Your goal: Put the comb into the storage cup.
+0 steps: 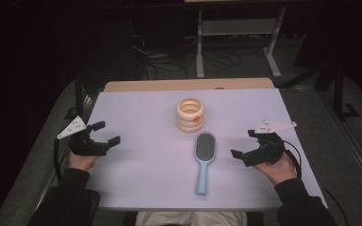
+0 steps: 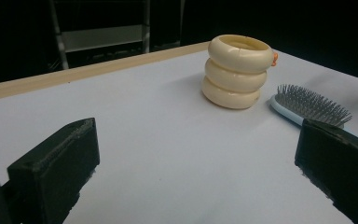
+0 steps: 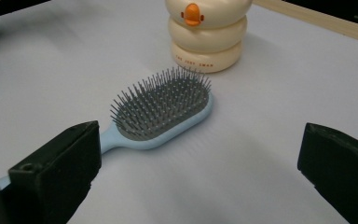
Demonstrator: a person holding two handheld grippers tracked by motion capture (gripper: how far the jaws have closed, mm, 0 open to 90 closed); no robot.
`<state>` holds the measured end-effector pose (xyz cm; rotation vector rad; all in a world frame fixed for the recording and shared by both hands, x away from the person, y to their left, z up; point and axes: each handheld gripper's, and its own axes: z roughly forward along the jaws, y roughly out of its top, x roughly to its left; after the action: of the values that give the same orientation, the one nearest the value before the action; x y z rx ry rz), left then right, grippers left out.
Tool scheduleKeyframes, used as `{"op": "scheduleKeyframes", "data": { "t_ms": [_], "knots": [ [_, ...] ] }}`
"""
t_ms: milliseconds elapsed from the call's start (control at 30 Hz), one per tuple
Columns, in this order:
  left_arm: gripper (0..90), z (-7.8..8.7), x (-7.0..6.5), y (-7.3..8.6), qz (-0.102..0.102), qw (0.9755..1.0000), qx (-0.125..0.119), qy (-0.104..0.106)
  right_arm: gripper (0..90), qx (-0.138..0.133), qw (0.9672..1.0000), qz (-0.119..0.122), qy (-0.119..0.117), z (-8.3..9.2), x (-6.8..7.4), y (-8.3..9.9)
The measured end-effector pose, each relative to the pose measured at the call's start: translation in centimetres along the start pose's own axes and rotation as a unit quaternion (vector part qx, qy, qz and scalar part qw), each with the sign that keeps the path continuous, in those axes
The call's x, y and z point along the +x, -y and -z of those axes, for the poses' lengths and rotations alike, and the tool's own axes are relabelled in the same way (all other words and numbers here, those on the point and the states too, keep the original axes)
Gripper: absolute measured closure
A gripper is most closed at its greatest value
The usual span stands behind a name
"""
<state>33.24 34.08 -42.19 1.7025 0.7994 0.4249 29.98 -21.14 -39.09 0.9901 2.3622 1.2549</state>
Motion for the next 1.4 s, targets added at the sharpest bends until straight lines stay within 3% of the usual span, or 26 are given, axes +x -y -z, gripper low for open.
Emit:
{"op": "scheduleKeyframes", "data": {
  "t_ms": [433, 800, 1400],
  "knots": [
    [0.0, 0.0, 0.0, 0.0, 0.002, 1.0, 0.0, -0.002, 0.0, 0.003, 0.9995, 0.024, -0.022, -0.2, 1.3, -1.7],
    [0.0, 0.0, 0.0, 0.0, 0.005, 1.0, 0.0, -0.005, 0.0, 0.031, 0.9961, 0.065, -0.05, -1.5, 3.7, -3.6],
    [0.0, 0.1, 0.0, 0.0, 0.004, 1.0, 0.001, -0.004, 0.0, 0.063, 0.9919, 0.086, -0.07, -3.7, 5.3, -4.6]
  ]
}}
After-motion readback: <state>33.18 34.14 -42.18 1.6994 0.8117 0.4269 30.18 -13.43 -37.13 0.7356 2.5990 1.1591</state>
